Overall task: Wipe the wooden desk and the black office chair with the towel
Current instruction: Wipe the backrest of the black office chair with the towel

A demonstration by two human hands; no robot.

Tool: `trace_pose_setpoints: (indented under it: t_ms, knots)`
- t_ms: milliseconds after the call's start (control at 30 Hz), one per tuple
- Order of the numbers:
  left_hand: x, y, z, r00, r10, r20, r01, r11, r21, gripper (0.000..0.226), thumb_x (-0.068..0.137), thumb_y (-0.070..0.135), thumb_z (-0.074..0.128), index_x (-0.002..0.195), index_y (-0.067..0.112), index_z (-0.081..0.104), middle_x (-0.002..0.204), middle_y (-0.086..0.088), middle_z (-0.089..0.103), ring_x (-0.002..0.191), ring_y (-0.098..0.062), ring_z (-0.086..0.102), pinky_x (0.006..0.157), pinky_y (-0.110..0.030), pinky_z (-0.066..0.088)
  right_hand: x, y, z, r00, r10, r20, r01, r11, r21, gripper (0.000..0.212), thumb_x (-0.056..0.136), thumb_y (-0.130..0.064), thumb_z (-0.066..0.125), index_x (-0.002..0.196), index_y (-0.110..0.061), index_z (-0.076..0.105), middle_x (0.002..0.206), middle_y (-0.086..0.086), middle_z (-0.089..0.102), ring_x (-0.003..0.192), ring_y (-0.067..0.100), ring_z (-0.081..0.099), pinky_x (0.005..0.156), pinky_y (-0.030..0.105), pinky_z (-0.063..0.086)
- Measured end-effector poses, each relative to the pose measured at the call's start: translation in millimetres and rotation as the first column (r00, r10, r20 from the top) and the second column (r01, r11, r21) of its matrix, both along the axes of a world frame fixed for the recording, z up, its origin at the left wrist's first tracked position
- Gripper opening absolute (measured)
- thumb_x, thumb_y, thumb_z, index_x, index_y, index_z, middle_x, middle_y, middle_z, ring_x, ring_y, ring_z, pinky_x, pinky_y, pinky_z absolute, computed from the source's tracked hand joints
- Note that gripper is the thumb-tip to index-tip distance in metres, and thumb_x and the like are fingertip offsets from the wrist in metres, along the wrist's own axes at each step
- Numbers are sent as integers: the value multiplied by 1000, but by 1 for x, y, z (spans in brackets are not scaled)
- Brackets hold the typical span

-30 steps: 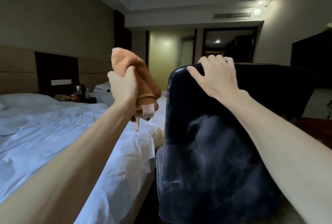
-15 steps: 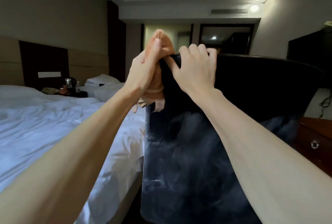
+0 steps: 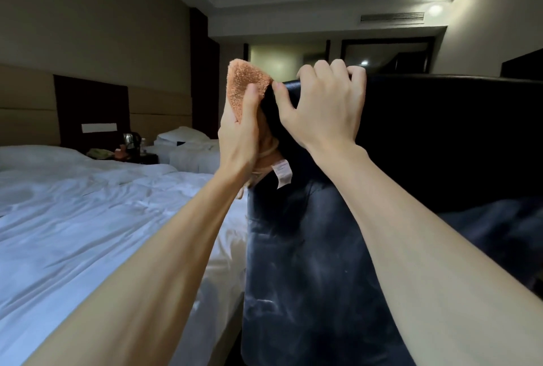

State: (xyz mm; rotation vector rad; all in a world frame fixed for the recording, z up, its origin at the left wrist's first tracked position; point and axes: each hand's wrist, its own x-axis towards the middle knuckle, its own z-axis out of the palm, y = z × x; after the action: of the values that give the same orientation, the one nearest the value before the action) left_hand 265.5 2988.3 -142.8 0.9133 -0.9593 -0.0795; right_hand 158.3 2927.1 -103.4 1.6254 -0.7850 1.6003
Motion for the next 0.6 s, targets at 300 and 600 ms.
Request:
trace_pose_setpoints:
  t_ms: [300, 600]
  knots:
    - [32, 7, 24, 982, -158, 102, 142, 978, 151, 37, 104, 44, 44, 99, 21, 72, 93, 0, 79, 87, -15, 73, 91, -36, 57, -7, -7, 2, 999, -43, -30, 41, 998, -52, 53, 97, -57, 44, 85, -13, 70, 82, 6, 65, 82, 30, 56, 83, 44, 35]
    - [3, -19, -8, 992, -109, -62, 105, 992, -68, 40, 78, 63, 49, 82, 31, 74, 80, 10, 68, 82, -18, 59, 89, -49, 52, -82, -10, 15, 904, -158, -396, 160, 987, -29, 61, 96, -65, 36, 116, -14, 62, 102, 9, 66, 95, 35, 59, 84, 45, 39]
